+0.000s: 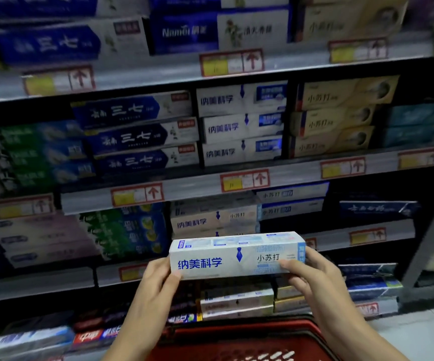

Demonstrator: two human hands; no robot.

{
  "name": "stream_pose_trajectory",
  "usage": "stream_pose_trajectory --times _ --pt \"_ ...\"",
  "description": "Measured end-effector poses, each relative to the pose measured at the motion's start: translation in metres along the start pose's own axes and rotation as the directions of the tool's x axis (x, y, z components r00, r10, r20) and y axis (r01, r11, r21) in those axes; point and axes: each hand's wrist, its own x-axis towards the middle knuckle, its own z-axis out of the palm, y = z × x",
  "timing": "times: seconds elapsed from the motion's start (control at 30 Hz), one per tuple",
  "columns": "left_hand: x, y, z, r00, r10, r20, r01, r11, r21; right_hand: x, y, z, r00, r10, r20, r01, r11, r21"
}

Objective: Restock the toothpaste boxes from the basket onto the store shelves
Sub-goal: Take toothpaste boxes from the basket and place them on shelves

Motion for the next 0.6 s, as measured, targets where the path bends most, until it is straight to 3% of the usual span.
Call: stream_pose_trajectory --times 0.13,0.23,0.4,0.6 --pt "0.017 0.007 0.001 0.995 0.037 -0.094 -0.026 0.993 0.116 0.010 -0.010 0.007 0.990 -0.141 0.018 0.142 0.986 -0.087" --pt "0.030 0.008 0.000 0.967 0.070 -0.246 -0.030 0.987 0.160 0.021 -0.012 0.011 0.972 -0.228 0.061 0.236 0.953 -0.191" --pt "0.052 0.019 0.001 0.889 0.018 -0.458 0.019 0.997 0.076 0.047 -0.011 0.018 0.954 -0.291 0.067 0.297 0.897 -0.328" --pt "0.079 0.030 0.004 0.835 -0.074 -0.545 0.032 0.996 -0.085 0.091 -0.022 0.038 0.937 -0.342 0.069 0.341 0.857 -0.387"
